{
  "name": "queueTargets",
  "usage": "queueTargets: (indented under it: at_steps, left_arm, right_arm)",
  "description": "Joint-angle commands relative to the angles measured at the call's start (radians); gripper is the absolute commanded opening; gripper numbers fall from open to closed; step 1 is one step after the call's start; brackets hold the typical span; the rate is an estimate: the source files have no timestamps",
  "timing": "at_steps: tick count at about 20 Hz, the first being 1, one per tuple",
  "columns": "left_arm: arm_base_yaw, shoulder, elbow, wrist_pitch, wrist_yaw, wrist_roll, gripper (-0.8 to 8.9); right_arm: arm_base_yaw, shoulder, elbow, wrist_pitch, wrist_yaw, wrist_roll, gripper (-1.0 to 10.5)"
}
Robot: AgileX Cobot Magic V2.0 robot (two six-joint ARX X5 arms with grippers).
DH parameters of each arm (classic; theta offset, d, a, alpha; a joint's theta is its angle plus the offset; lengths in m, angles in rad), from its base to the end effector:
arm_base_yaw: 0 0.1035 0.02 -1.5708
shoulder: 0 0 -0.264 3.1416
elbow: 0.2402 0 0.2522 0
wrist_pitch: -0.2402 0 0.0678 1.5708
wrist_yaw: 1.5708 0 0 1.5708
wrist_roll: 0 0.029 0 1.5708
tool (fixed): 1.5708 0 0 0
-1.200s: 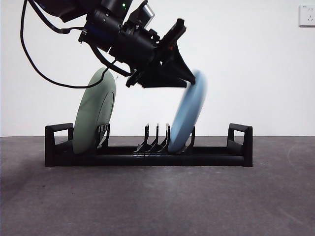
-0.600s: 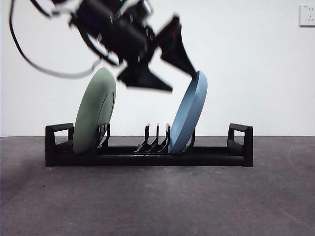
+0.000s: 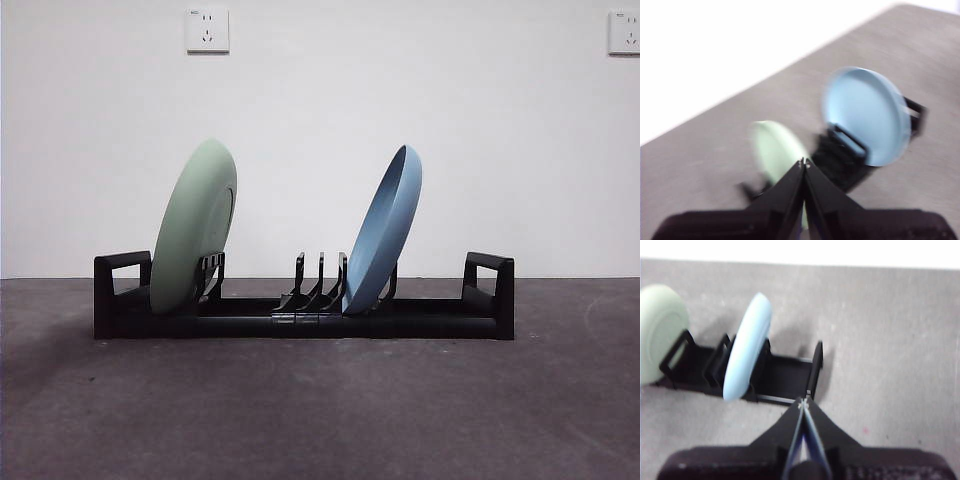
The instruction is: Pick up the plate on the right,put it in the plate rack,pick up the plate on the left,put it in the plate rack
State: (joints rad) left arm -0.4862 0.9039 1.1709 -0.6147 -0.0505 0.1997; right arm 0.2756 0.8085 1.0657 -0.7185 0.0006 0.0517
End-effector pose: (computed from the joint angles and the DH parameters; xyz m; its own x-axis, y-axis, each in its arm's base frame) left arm 0.1493 -0.0773 0.4005 0.8537 -0.3941 -0.3403 0.4760 0.8556 0.2034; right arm 0.1405 0.0397 0.3717 0.8618 0.2431 -0.4451 -0.2491 0.9674 0.0460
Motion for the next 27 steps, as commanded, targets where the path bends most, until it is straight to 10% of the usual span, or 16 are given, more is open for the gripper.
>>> queueTargets:
  at_steps: [1, 8, 27]
  left_arm:
    - [0.044, -0.122, -0.124, 0.000, 0.001, 0.010, -0.08]
    - [0.069, -0.519, -0.506, 0.082, -0.009, -0.104, -0.08]
    - [0.095, -0.560, -0.502, 0.006, 0.019, -0.102, -0.03]
  right_arm:
    - [0.002, -0.079, -0.097, 0.067, 0.008, -0.008, -0.1]
    - [0.002, -0.283, -0.345, 0.103, 0.037, 0.013, -0.1]
    - [0.001, -0.278, -0.345, 0.096, 0.032, 0.044, 0.0]
